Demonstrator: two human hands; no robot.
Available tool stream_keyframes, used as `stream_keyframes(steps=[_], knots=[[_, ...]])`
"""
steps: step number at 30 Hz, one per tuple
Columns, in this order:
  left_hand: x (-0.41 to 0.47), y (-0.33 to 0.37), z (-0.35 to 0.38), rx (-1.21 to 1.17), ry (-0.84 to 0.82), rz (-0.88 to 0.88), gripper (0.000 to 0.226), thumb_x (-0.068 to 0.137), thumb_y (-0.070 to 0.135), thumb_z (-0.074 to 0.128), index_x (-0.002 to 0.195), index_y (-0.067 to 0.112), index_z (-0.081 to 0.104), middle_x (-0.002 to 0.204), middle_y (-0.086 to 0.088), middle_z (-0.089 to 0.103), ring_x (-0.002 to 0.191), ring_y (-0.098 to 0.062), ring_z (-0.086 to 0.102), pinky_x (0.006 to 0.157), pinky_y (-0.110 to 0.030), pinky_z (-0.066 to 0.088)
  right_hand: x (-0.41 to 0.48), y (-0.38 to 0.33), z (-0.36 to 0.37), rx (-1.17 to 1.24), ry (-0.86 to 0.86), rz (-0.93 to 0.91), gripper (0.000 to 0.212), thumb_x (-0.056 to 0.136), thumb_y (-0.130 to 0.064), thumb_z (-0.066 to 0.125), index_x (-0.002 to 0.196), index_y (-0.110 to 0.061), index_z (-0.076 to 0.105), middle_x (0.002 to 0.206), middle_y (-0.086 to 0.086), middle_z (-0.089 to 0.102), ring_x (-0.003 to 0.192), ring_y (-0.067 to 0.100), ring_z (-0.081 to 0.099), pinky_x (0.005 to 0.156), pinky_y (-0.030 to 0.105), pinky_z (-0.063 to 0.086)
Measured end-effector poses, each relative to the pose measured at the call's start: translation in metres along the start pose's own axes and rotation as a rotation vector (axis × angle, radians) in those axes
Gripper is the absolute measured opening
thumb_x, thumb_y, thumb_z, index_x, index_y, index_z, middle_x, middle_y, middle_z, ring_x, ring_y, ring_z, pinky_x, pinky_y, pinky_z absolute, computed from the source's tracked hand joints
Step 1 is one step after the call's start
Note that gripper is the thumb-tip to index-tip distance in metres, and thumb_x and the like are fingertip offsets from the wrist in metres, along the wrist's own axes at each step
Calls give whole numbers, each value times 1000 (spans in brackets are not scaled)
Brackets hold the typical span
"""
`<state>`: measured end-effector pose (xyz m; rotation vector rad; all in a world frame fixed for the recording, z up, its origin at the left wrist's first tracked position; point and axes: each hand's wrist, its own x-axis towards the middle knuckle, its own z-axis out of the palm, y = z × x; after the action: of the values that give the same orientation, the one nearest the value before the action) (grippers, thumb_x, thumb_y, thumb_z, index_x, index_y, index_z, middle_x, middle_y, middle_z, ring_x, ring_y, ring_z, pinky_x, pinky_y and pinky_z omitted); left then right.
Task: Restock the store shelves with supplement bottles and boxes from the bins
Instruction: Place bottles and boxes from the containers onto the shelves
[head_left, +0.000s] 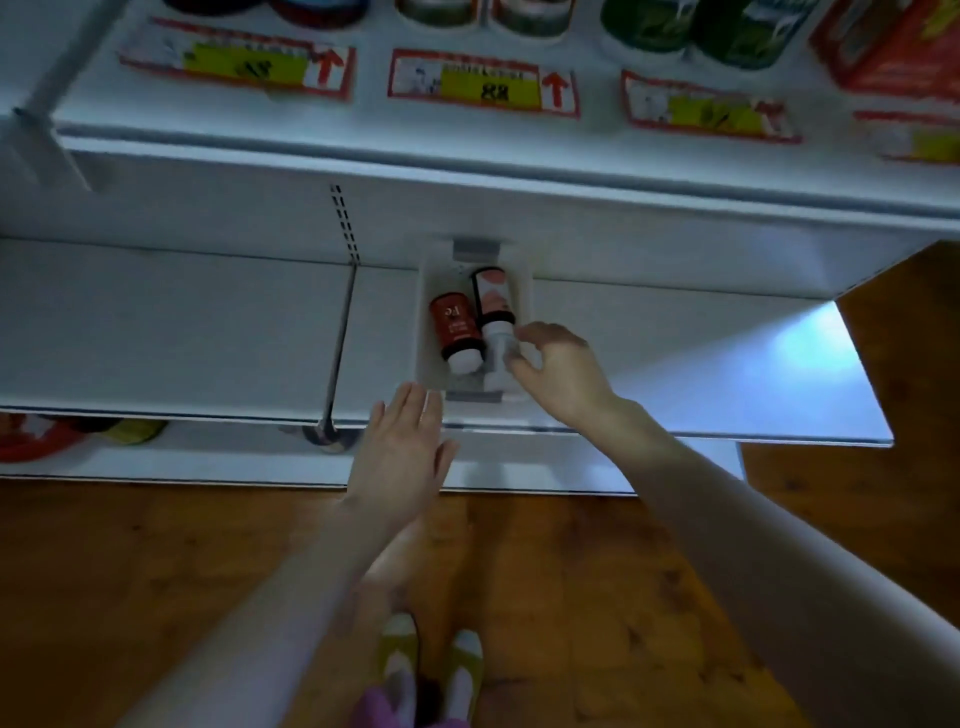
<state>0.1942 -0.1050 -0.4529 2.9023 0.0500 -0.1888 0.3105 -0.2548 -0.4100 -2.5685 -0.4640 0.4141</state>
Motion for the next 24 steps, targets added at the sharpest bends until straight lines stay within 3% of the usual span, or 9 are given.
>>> stream_keyframes(steps=[3,5,8,10,13,18,24], knots=[[29,-26,28,16,17,-21,46,89,29,54,121,-5,55,125,-25,56,117,-39,53,89,-54,45,32,17,35,-71,-84,44,41,92,-29,52,125,-4,50,124,17,53,112,30,50,86,28,36],[41,-37,41,-11,-6,-18,50,92,26,54,132,-3,45,139,-22,44,129,-36,42,100,-52,37,54,20,56,-131,-124,72,45,91,-36,53,123,-5,49,122,16,53,110,30,51,83,32,40],[55,-54,60,0,-15,-8,55,98,34,36,144,5,27,153,-11,24,142,-23,19,112,-43,21,82,21,85,-207,-68,60,53,87,-46,54,122,-6,47,123,14,53,111,30,51,82,35,44],[62,-61,70,-46,-11,25,52,97,35,37,134,-1,44,141,-18,43,134,-29,38,103,-47,35,96,21,101,-261,-9,43,62,83,-53,56,123,-6,45,126,14,51,114,31,48,88,37,43],[67,-70,81,-80,83,67,51,88,32,37,107,-7,63,110,-23,64,104,-37,62,79,-49,52,110,20,119,-389,6,60,73,79,-61,55,125,-5,43,127,15,50,117,32,46,96,40,41],[63,-68,81,-112,145,94,46,85,28,41,106,-7,63,109,-24,64,99,-36,64,76,-48,54,116,24,136,-470,-2,85,77,76,-62,57,123,-3,41,122,14,52,112,31,48,91,38,39],[61,-68,79,-121,142,94,46,86,27,41,107,-7,63,111,-23,64,101,-36,64,80,-49,52,115,28,134,-281,-8,108,63,81,-49,60,122,-4,42,122,15,54,111,31,51,90,37,43]])
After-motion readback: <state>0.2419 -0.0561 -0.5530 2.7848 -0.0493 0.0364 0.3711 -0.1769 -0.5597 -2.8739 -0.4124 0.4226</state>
